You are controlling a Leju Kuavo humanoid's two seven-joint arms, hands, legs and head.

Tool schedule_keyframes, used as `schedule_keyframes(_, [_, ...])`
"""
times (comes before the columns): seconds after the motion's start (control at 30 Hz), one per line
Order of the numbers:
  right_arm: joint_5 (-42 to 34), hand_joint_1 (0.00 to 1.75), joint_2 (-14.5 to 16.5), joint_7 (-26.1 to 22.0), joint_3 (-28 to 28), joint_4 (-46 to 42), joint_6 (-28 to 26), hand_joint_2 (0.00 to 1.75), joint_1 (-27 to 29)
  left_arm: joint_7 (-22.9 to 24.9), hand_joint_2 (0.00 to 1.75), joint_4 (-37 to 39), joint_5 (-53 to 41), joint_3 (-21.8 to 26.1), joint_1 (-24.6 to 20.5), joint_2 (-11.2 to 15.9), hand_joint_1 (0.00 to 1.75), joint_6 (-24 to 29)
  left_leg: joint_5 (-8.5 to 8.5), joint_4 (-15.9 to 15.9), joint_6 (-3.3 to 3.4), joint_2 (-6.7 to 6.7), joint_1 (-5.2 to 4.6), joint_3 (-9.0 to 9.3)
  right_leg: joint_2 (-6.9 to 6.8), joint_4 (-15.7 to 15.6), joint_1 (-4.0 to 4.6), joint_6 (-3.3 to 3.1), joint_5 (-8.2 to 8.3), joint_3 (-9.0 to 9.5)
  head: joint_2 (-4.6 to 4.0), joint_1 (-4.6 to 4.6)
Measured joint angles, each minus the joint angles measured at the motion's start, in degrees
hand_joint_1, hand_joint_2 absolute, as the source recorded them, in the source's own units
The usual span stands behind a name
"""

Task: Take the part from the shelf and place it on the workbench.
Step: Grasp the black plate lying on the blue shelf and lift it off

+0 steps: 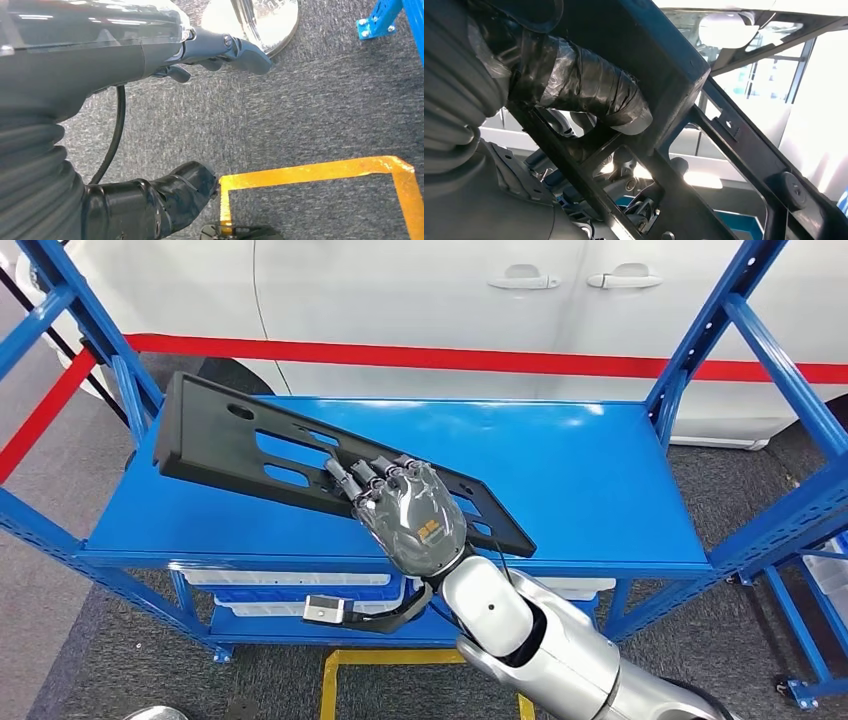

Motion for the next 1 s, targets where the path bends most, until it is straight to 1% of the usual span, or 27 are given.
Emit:
schedule_keyframes(0.07, [-0.1, 1.75, 0.1, 0.0, 0.0, 0.1, -0.3, 1.75, 0.0, 0.0, 1.75, 0.0, -0.1, 0.0, 0.0, 0.0, 0.00, 0.1, 0.35, -0.1, -0.69, -0.01, -0.04, -0.24, 0.04, -0.3, 0.11, -0.43, 0.34, -0.27, 0.01, 0.00])
schedule_keyframes(0.1, [-0.1, 1.75, 0.2, 0.1, 0.0, 0.2, -0.3, 1.75, 0.1, 0.1, 1.75, 0.0, -0.1, 0.0, 0.0, 0.0, 0.00, 0.2, 0.20, 0.1, -1.03, 0.00, -0.01, -0.40, 0.00, -0.4, 0.01, -0.80, 0.64, -0.39, 0.01, -0.01])
schedule_keyframes(0.13, [-0.1, 1.75, 0.3, 0.1, 0.0, 0.3, -0.4, 1.75, 0.1, 0.1, 1.75, 0.0, -0.1, 0.0, 0.0, 0.0, 0.00, 0.3, -0.52, 0.7, -1.34, 0.02, 0.04, -0.75, -0.07, -0.6, -0.13, -1.22, 0.96, -0.53, 0.01, -0.01])
schedule_keyframes(0.17, [-0.1, 1.75, 0.5, 0.1, 0.0, 0.3, -0.5, 1.75, 0.0, 0.1, 1.75, 0.0, -0.1, 0.0, 0.0, 0.1, 0.00, 0.3, -2.02, 2.5, -1.61, 0.04, 0.10, -1.50, -0.16, -0.8, -0.26, -1.65, 1.30, -0.73, 0.01, -0.02])
schedule_keyframes(0.2, [-0.1, 1.75, 0.7, 0.1, 0.0, 0.4, -0.5, 1.75, 0.0, 0.1, 1.75, 0.0, -0.1, 0.0, 0.0, 0.1, 0.00, 0.3, -4.11, 5.4, -1.83, 0.07, 0.15, -2.63, -0.24, -0.8, -0.28, -1.94, 1.58, -1.01, 0.01, -0.03])
schedule_keyframes(0.23, [-0.1, 1.75, 0.8, 0.1, 0.0, 0.4, -0.5, 1.75, 0.1, 0.1, 1.75, 0.0, -0.1, 0.0, 0.0, 0.1, 0.00, 0.3, -6.36, 9.1, -2.01, 0.08, 0.18, -4.03, -0.28, -0.8, -0.24, -2.14, 1.82, -1.37, 0.00, -0.03])
schedule_keyframes(0.27, [-0.1, 1.75, 0.9, 0.1, 0.0, 0.6, -0.6, 1.75, 0.1, 0.2, 1.75, 0.0, -0.1, 0.0, 0.0, 0.1, 0.00, 0.3, -8.15, 12.8, -2.17, 0.08, 0.21, -5.30, -0.31, -0.8, -0.18, -2.23, 2.06, -1.74, 0.00, -0.03])
schedule_keyframes(0.3, [-0.1, 1.75, 0.9, 0.1, 0.0, 0.7, -0.6, 1.75, 0.2, 0.2, 1.75, 0.0, -0.1, 0.0, 0.0, 0.1, 0.00, 0.3, -9.01, 15.1, -2.26, 0.08, 0.22, -5.90, -0.33, -0.7, -0.12, -2.22, 2.30, -2.12, 0.00, -0.03])
schedule_keyframes(0.33, [-0.2, 1.75, 0.9, 0.1, 0.0, 0.8, -0.6, 1.75, 0.3, 0.2, 1.75, 0.0, -0.1, 0.0, 0.1, 0.1, 0.00, 0.3, -8.87, 15.4, -2.27, 0.08, 0.22, -5.50, -0.33, -0.6, -0.08, -2.17, 2.51, -2.47, 0.00, -0.03])
schedule_keyframes(0.37, [-0.2, 1.75, 0.9, 0.1, 0.0, 1.0, -0.6, 1.75, 0.3, 0.3, 1.75, 0.0, -0.1, 0.0, 0.0, 0.1, 0.00, 0.4, -7.76, 13.4, -2.20, 0.08, 0.22, -3.91, -0.32, -0.5, -0.08, -2.08, 2.68, -2.77, 0.01, -0.04])
schedule_keyframes(0.4, [-0.2, 1.75, 0.9, 0.1, 0.0, 1.0, -0.6, 1.75, 0.3, 0.3, 1.75, 0.0, -0.1, 0.0, 0.0, 0.2, 0.00, 0.4, -6.14, 9.5, -2.01, 0.08, 0.22, -1.41, -0.30, -0.3, -0.09, -1.96, 2.82, -3.00, 0.01, -0.04])
schedule_keyframes(0.43, [-0.2, 1.75, 0.9, 0.1, 0.0, 1.0, -0.6, 1.75, 0.3, 0.3, 1.75, 0.0, -0.1, 0.0, 0.0, 0.2, 0.00, 0.4, -5.03, 5.4, -1.73, 0.07, 0.14, 1.05, -0.29, -0.2, -0.04, -1.78, 2.94, -3.21, 0.00, -0.03])
schedule_keyframes(0.47, [-0.2, 1.75, 1.0, 0.1, 0.0, 1.1, -0.6, 1.75, 0.3, 0.3, 1.75, 0.0, -0.1, 0.0, -0.1, 0.3, 0.00, 0.4, -4.16, 2.2, -1.44, 0.05, 0.01, 2.88, -0.28, 0.0, 0.00, -1.54, 3.08, -3.41, 0.00, -0.03])
schedule_keyframes(0.5, [-0.2, 1.75, 1.1, 0.1, 0.0, 1.1, -0.6, 1.75, 0.3, 0.4, 1.75, 0.0, -0.1, 0.0, -0.1, 0.3, 0.00, 0.4, -3.80, 0.3, -1.16, 0.01, -0.14, 3.82, -0.29, 0.1, 0.03, -1.24, 3.27, -3.59, -0.01, -0.02])
schedule_keyframes(0.53, [-0.2, 1.75, 1.2, 0.1, 0.0, 1.2, -0.6, 1.75, 0.3, 0.4, 1.75, 0.0, -0.1, 0.0, -0.1, 0.3, 0.00, 0.4, -3.82, -0.2, -0.90, -0.03, -0.32, 3.91, -0.30, 0.1, 0.03, -0.88, 3.51, -3.73, -0.01, -0.02])
schedule_keyframes(0.57, [-0.2, 1.75, 1.3, 0.1, 0.0, 1.2, -0.6, 1.75, 0.3, 0.5, 1.75, 0.0, -0.1, 0.0, -0.1, 0.3, 0.00, 0.4, -3.43, -0.3, -0.63, -0.04, -0.41, 3.75, -0.29, 0.0, 0.01, -0.52, 3.78, -3.79, 0.00, -0.02])
schedule_keyframes(0.6, [-0.2, 1.75, 1.3, 0.0, 0.0, 1.3, -0.6, 1.75, 0.3, 0.5, 1.75, 0.0, -0.1, 0.0, 0.0, 0.3, 0.00, 0.4, -3.04, -0.5, -0.28, 0.03, -0.26, 3.68, -0.27, 0.0, -0.02, -0.17, 3.84, -3.86, 0.01, -0.01])
schedule_keyframes(0.63, [-0.2, 1.75, 1.4, 0.0, 0.0, 1.3, -0.6, 1.75, 0.2, 0.6, 1.75, 0.0, -0.1, 0.0, 0.0, 0.3, 0.00, 0.4, -2.59, -0.8, 0.11, 0.12, -0.11, 3.60, -0.22, 0.4, -0.03, 0.14, 3.34, -4.07, 0.00, 0.00])
schedule_keyframes(0.67, [-0.2, 1.75, 1.4, 0.0, 0.0, 1.4, -0.6, 1.75, 0.2, 0.6, 1.75, 0.0, -0.1, 0.0, 0.0, 0.3, 0.00, 0.5, -2.10, -1.2, 0.51, 0.23, 0.05, 3.41, -0.16, 1.7, -0.06, 0.41, 2.06, -4.64, 0.00, 0.01])
schedule_keyframes(0.7, [-0.2, 1.75, 1.4, 0.0, -0.1, 1.4, -0.6, 1.75, 0.1, 0.6, 1.75, 0.0, -0.1, 0.0, -0.1, 0.3, 0.00, 0.5, -1.66, -1.3, 0.81, 0.33, 0.19, 3.13, -0.12, 4.3, -0.15, 0.65, 0.05, -5.64, 0.00, 0.02])
schedule_keyframes(0.77, [-0.2, 1.75, 1.4, 0.0, -0.1, 1.6, -0.6, 1.75, 0.2, 0.6, 1.75, 0.0, -0.1, 0.0, -0.1, 0.3, 0.00, 0.5, -1.09, -1.3, 1.06, 0.37, 0.14, 2.23, -0.09, 11.4, -0.35, 1.04, -4.28, -8.25, 0.01, 0.02])
schedule_keyframes(0.8, [-0.2, 1.75, 1.4, 0.0, -0.1, 1.8, -0.6, 1.75, 0.2, 0.6, 1.75, 0.0, -0.1, 0.1, -0.1, 0.3, 0.00, 0.5, -0.84, -1.1, 1.04, 0.37, 0.13, 1.75, -0.09, 14.2, -0.43, 1.18, -5.43, -9.07, 0.00, 0.03])
schedule_keyframes(0.83, [-0.2, 1.75, 1.4, 0.0, -0.1, 1.9, -0.6, 1.75, 0.3, 0.6, 1.75, 0.0, -0.1, 0.1, -0.1, 0.3, 0.00, 0.5, -0.63, -0.9, 0.98, 0.37, 0.13, 1.28, -0.10, 15.0, -0.52, 1.26, -5.54, -8.94, -0.01, 0.02])
schedule_keyframes(0.87, [-0.2, 1.75, 1.4, 0.0, -0.1, 2.0, -0.6, 1.75, 0.3, 0.6, 1.75, 0.0, -0.1, 0.1, 0.0, 0.3, 0.00, 0.5, -0.45, -0.7, 0.88, 0.37, 0.14, 0.85, -0.10, 13.6, -0.60, 1.26, -4.67, -7.67, -0.01, 0.02])
schedule_keyframes(0.93, [-0.3, 1.75, 1.4, 0.0, -0.1, 2.2, -0.7, 1.75, 0.3, 0.6, 1.75, 0.0, -0.1, 0.1, 0.0, 0.3, 0.00, 0.5, -0.19, -0.3, 0.58, 0.34, 0.12, 0.21, -0.11, 6.2, -0.70, 0.98, -2.05, -2.83, -0.02, 0.01])
schedule_keyframes(0.97, [-0.4, 1.75, 1.5, 0.0, -0.1, 2.2, -0.8, 1.75, 0.2, 0.6, 1.75, 0.0, -0.1, 0.1, 0.0, 0.3, 0.00, 0.5, -0.04, -0.1, 0.34, 0.33, 0.04, -0.02, -0.09, 2.8, -0.59, 0.75, -1.11, -0.91, -0.01, 0.01])
schedule_keyframes(1.0, [-0.6, 1.75, 1.6, 0.0, -0.1, 2.2, -0.9, 1.75, 0.2, 0.6, 1.75, 0.0, -0.1, 0.2, -0.1, 0.3, 0.00, 0.5, 0.15, 0.1, 0.03, 0.32, -0.04, -0.21, -0.07, 0.7, -0.45, 0.50, -0.65, 0.16, -0.01, -0.01])
